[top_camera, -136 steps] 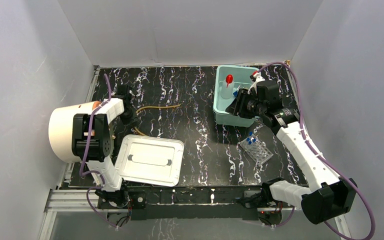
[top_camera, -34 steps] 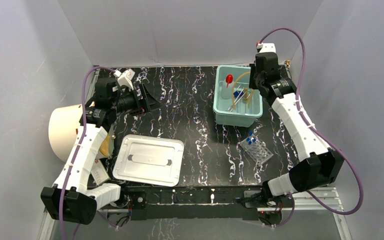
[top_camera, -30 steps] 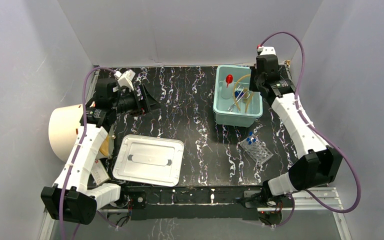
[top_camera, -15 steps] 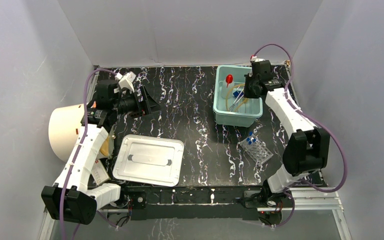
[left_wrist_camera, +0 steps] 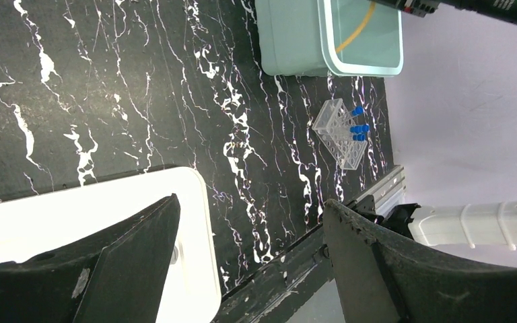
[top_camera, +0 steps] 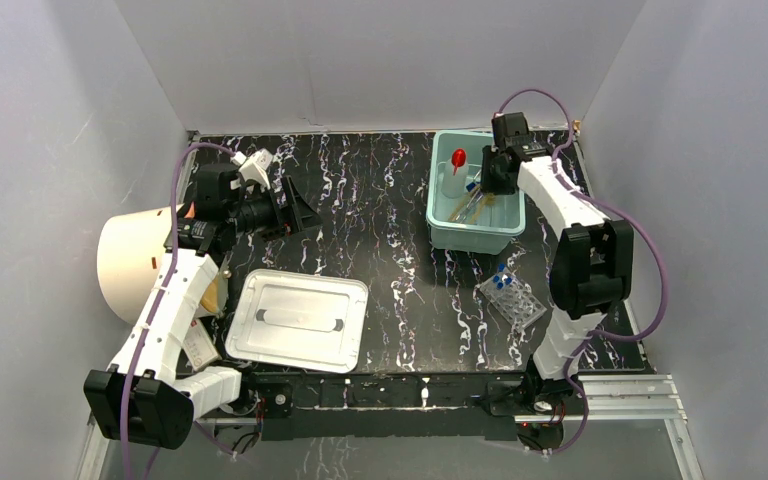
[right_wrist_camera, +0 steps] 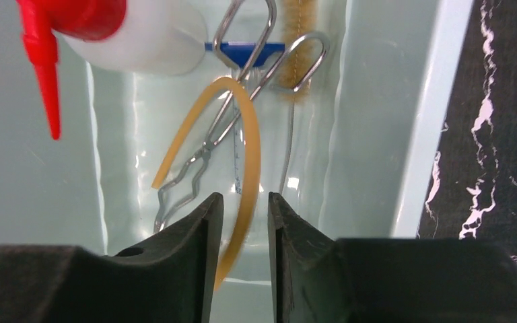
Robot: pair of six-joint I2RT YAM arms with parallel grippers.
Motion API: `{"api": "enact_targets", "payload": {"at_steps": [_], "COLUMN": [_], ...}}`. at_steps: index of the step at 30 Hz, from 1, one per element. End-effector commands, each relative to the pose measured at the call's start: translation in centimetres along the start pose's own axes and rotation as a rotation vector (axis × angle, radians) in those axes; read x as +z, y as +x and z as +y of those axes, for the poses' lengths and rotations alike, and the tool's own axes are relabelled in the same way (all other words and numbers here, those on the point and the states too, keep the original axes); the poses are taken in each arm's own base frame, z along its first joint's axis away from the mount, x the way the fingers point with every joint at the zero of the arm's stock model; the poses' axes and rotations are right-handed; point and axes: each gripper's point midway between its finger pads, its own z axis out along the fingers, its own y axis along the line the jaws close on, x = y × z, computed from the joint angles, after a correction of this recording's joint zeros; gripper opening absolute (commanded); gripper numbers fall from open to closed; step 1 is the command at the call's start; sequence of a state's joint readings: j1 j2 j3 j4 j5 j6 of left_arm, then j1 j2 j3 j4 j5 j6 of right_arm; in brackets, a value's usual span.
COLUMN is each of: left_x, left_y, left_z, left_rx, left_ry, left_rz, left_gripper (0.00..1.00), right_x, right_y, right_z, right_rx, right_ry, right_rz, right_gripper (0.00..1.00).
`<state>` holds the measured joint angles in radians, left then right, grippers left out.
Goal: Organize the chemistry lab equipment
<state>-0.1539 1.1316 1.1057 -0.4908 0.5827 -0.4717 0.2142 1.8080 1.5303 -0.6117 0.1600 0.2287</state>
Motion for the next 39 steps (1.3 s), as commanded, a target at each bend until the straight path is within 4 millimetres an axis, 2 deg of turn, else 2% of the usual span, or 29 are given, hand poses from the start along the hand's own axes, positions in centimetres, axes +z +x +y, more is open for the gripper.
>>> {"api": "enact_targets", "payload": {"at_steps": [1, 7, 10, 13, 16, 19, 21, 24, 27, 28, 34, 36, 39], "left_x": [-0.3, -0.3, -0.4, -0.4, -0.5, -1.2, -1.9, -2.5, -2.4, -2.3, -2.5, -2.6, -2.6], "left_y": [0.3, 0.3, 0.3, 0.6, 0.9, 0.4, -0.3, -1.4, -2.0, -2.0, -2.6, -2.6, -2.3], "left_z": [-0.1, 0.4, 0.8, 1.7, 2.8, 3.7, 4.1, 4.1, 4.0, 4.1, 5.2, 5.5, 5.7], "left_rx": [0.007, -0.007, -0.020, -0.041, -0.065, -0.059, -0.044, -0.034, -0.053, -0.066, -0.122, -0.125, -0.127], "left_ry": [-0.003, -0.035, -0.063, -0.109, -0.168, -0.245, -0.297, -0.329, -0.331, -0.336, -0.410, -0.426, -0.430], "left_rz": [0.007, 0.005, 0.004, 0.006, 0.004, -0.018, -0.043, -0.081, -0.098, -0.100, -0.142, -0.150, -0.141], "left_gripper": [0.77, 0.77, 0.77, 0.77, 0.76, 0.76, 0.76, 0.75, 0.75, 0.75, 0.75, 0.75, 0.75], "right_x": [-2.6, -6.5, -8.4, -10.6, -13.5, -17.1, -18.9, -20.9, -20.9, -20.2, -16.9, -15.5, -13.5], "right_y": [-4.2, -6.1, -6.2, -5.5, -4.3, -2.6, -1.1, 2.8, 7.9, 10.2, 18.2, 20.3, 21.6], "right_z": [0.4, 1.4, 2.3, 4.3, 7.4, 10.5, 11.8, 14.7, 18.0, 18.9, 23.8, 24.5, 24.7], "right_rx": [0.032, 0.052, 0.049, 0.027, -0.004, -0.038, -0.052, -0.077, -0.097, -0.096, -0.083, -0.050, -0.011], "right_ry": [-0.007, -0.071, -0.119, -0.174, -0.255, -0.370, -0.417, -0.519, -0.576, -0.585, -0.576, -0.558, -0.507], "right_rz": [-0.095, -0.159, -0.173, -0.197, -0.229, -0.237, -0.233, -0.178, -0.087, -0.036, 0.112, 0.171, 0.178], "right_gripper": [0.41, 0.49, 0.51, 0.52, 0.54, 0.55, 0.56, 0.56, 0.56, 0.56, 0.58, 0.59, 0.63]}}
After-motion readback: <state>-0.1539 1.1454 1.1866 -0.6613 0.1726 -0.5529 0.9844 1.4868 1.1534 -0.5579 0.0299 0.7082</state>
